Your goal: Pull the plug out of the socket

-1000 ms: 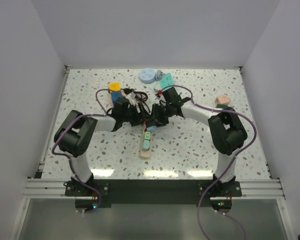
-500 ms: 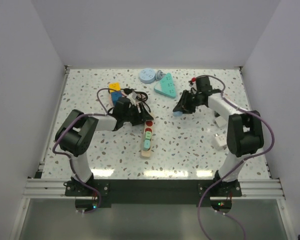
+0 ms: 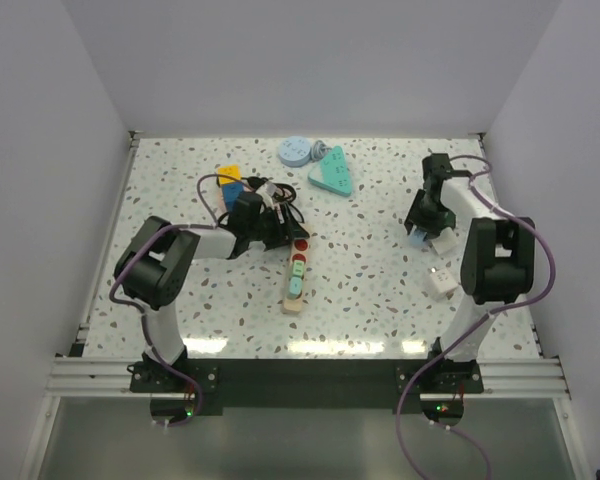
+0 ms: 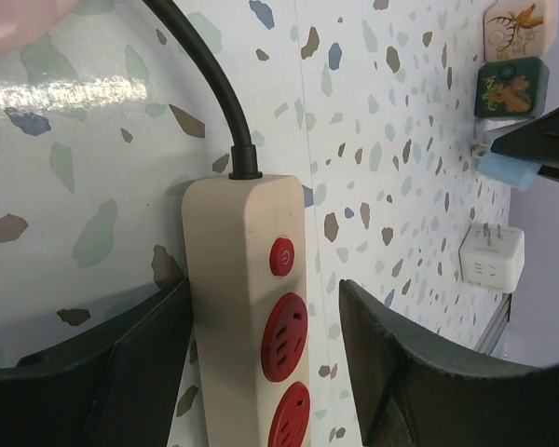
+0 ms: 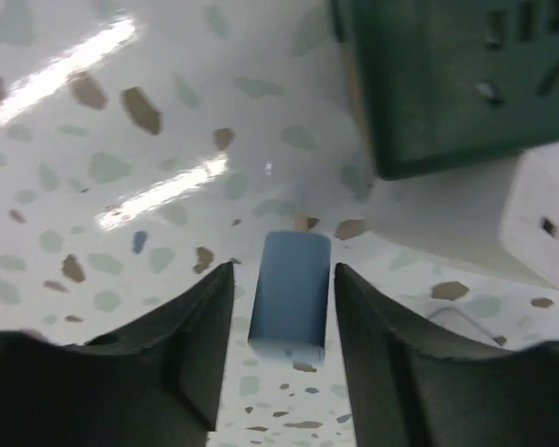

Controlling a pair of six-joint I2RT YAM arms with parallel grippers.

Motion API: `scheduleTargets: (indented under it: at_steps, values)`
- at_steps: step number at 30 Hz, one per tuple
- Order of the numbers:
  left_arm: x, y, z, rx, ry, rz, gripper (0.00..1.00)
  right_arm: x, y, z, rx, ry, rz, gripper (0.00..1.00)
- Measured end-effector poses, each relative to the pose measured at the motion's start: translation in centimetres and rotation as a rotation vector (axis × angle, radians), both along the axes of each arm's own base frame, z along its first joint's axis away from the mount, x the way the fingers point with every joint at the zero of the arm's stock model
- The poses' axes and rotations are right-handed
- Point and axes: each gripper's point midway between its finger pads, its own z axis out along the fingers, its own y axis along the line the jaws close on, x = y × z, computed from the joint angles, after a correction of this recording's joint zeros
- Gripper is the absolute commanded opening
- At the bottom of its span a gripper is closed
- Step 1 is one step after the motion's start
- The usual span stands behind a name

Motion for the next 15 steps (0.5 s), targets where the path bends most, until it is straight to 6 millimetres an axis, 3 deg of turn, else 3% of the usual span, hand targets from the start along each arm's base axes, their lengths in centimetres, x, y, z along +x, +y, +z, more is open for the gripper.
scheduleTargets:
  at_steps: [5, 8, 9, 13, 15]
  values:
    - [0.1, -0.3, 0.0, -0.012, 0.000, -0.013, 0.67, -1.2, -4.1, -0.2, -0.136, 0.056, -0.103, 0.72]
    - [0.3, -0.5, 0.1, -0.018, -0.002, -0.018, 0.67, -1.5, -5.3, -0.1, -0.173, 0.071, -0.136, 0.91]
    - [0.3, -0.6, 0.1, -0.019, -0.001, -0.019, 0.67, -1.6, -5.4, 0.0, -0.176, 0.072, -0.140, 0.98]
    - [0.4, -0.7, 0.1, -0.022, 0.003, -0.017, 0.67, -1.2, -4.5, 1.4, -0.134, 0.020, -0.133, 0.99]
    - [0.6, -0.8, 0.1, -0.025, 0.004, -0.017, 0.67, -0.7, -3.1, 3.6, -0.075, -0.064, -0.106, 0.99]
